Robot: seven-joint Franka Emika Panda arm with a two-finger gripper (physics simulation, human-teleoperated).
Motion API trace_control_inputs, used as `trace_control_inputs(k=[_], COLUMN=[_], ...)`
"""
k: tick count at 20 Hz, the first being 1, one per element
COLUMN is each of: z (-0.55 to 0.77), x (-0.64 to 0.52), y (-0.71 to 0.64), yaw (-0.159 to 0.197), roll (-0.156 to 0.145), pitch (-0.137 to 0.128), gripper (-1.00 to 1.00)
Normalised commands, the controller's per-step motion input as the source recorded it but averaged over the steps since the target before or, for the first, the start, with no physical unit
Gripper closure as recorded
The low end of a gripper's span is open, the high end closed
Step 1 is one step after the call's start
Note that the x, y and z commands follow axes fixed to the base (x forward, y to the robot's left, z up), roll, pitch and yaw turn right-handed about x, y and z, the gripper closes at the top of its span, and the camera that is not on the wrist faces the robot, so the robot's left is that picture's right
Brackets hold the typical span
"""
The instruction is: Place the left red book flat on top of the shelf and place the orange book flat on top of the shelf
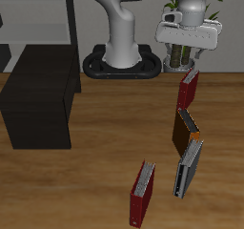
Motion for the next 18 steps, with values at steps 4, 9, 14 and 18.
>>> trace_control_inputs(k=[4, 9, 14, 18], z=[-0.11, -0.08, -0.1, -0.24], x=[-0.17, -0.03, 0.04, 0.03], y=[0.39, 0.23, 0.08, 0.14], yaw=[-0.003, -0.014, -0.036, -0.003], roll=[-0.013, 0.025, -0.004, 0.028], pitch=[-0.07, -0.014, 0.008, 0.025], gripper=[-1.0, -1.0, -1.0, -1.0])
